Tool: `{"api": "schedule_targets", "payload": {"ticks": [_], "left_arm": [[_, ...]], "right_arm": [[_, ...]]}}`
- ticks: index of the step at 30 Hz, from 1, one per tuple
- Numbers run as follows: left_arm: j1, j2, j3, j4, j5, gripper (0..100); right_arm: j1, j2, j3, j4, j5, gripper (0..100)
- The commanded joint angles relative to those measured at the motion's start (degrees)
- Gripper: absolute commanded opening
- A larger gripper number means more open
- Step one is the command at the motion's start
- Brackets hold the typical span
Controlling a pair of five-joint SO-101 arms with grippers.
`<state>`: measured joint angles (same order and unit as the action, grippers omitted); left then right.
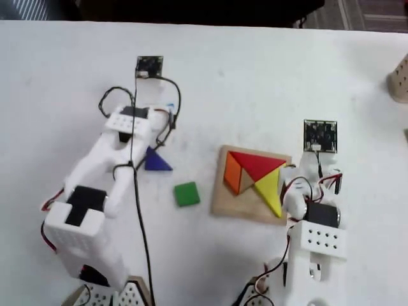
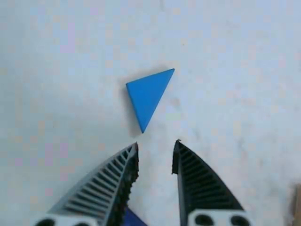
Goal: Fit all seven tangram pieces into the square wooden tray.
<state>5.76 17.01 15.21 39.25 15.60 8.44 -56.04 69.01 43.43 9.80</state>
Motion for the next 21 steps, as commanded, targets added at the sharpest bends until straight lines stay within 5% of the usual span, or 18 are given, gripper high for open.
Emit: {"api": "schedule_targets", "payload": {"ticks": [1,5,13,21], "left_arm": [[-0.31,-0.22,-3.16,0.09,-0.7,14],[-0.66,-0.22,-3.43,0.09,-0.7,14],[-1.36,-0.13,-3.87,-2.46,-0.7,15],[-2.95,1.45,-8.53,-2.73,-0.7,31]], "right_arm": [[0.4,-1.27,0.18,-1.45,0.7,24.4],[0.13,-1.27,2.02,-3.21,3.25,12.4],[0.04,-1.27,3.43,-3.3,4.31,13.4],[0.04,-1.27,3.78,-3.21,4.31,13.4]]}}
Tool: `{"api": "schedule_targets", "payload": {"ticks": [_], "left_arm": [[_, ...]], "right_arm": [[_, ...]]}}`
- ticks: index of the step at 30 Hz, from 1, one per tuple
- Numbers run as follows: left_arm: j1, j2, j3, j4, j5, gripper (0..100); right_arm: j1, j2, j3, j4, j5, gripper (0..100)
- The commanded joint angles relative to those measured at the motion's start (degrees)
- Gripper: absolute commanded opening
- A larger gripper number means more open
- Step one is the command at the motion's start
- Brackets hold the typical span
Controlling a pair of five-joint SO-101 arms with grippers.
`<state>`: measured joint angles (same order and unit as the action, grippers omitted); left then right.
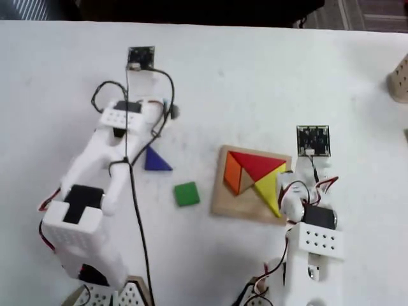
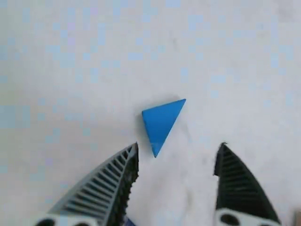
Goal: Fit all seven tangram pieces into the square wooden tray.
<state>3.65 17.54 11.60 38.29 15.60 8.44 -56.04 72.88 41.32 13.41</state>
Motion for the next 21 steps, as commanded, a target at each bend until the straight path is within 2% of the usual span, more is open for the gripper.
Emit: {"api": "schedule_targets", "payload": {"ticks": [1,3,9,14,21], "left_arm": [[-0.92,2.33,-6.59,-1.41,-0.7,31],[-1.45,6.11,-10.73,-0.09,-0.97,29],[-1.8,19.21,-30.86,11.43,-6.15,29],[-2.33,28.53,-45.8,19.78,-14.77,29],[-2.77,37.14,-60.66,29.01,-21.71,29]], "right_arm": [[0.04,-1.36,0.0,-1.1,0.79,13.4],[0.04,-1.36,0.0,-1.1,0.79,13.4],[0.04,-1.36,0.09,-1.1,0.79,13.4],[0.04,-1.36,0.09,-1.1,0.79,13.4],[-0.04,-1.36,0.18,-1.1,0.79,13.4]]}}
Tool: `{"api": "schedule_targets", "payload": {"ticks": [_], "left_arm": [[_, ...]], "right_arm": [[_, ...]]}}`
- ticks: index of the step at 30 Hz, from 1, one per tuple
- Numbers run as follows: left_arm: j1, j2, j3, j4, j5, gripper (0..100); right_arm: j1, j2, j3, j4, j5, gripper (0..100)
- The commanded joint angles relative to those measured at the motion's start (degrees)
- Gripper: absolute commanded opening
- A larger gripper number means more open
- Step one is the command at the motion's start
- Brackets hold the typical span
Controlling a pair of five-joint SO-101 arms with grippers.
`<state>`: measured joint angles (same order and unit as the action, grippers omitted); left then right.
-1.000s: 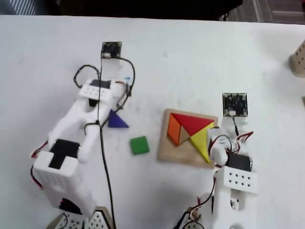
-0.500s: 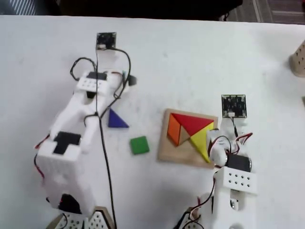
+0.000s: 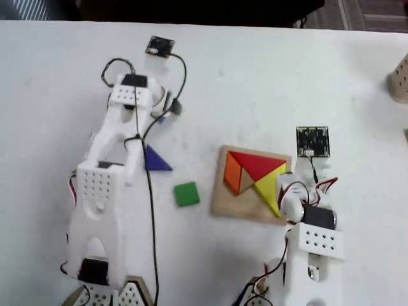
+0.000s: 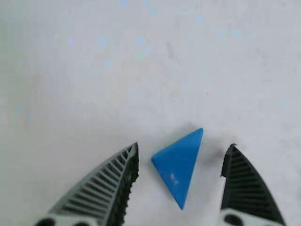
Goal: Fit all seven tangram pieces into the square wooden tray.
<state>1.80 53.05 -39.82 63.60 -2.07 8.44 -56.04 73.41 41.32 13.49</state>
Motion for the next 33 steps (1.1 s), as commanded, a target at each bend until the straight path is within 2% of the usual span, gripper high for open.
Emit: {"api": "schedule_targets", "payload": {"ticks": [1,7,23,29,33], "left_arm": [[-0.92,2.77,-10.73,4.31,-5.54,29],[0.13,8.04,-17.32,9.67,-9.67,29],[1.63,12.0,-21.71,13.98,-10.29,28],[1.63,11.91,-21.71,14.42,-10.29,14],[2.51,11.91,-21.71,14.68,-10.29,13]], "right_arm": [[-0.04,-1.36,-0.35,-1.1,0.7,13.4],[-0.04,-1.36,-0.35,-1.1,0.7,13.4],[-0.04,-1.36,-0.35,-1.1,0.7,13.4],[-0.04,-1.36,-0.35,-1.1,0.7,13.4],[-0.04,-1.36,-0.35,-1.1,0.7,13.4]]}}
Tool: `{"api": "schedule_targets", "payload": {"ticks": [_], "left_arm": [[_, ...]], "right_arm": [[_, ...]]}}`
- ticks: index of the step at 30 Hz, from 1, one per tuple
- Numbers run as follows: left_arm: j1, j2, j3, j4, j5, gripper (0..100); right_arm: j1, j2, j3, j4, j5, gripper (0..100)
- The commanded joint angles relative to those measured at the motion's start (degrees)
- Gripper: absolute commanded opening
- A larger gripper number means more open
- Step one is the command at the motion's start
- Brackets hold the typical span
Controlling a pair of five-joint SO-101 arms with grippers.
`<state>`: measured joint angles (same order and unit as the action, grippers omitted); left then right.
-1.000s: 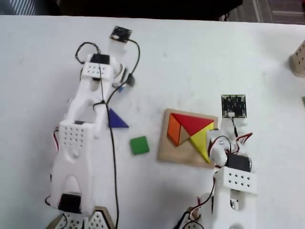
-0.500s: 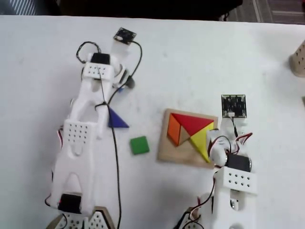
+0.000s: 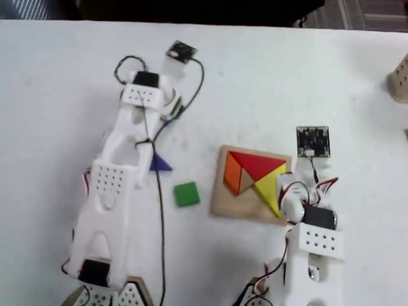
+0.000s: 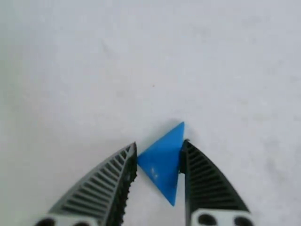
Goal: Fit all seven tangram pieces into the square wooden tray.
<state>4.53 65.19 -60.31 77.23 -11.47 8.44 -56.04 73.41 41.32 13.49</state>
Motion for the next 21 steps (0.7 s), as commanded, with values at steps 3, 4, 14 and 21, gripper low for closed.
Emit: {"api": "schedule_targets", "payload": {"ticks": [3,4,14,21], "left_arm": [[-0.22,-0.22,-1.23,1.05,-0.88,13],[-0.31,-0.22,-1.23,1.05,-0.88,13],[-0.75,-1.45,-2.64,4.4,-0.53,12],[0.4,-3.12,-12.13,16.7,4.84,12]], "right_arm": [[0.04,-1.36,-0.35,-1.1,0.7,13.4],[0.04,-1.36,-0.35,-1.1,0.7,13.4],[0.04,-1.36,-0.35,-1.19,0.7,13.4],[0.04,-1.36,-0.26,-1.89,0.7,13.4]]}}
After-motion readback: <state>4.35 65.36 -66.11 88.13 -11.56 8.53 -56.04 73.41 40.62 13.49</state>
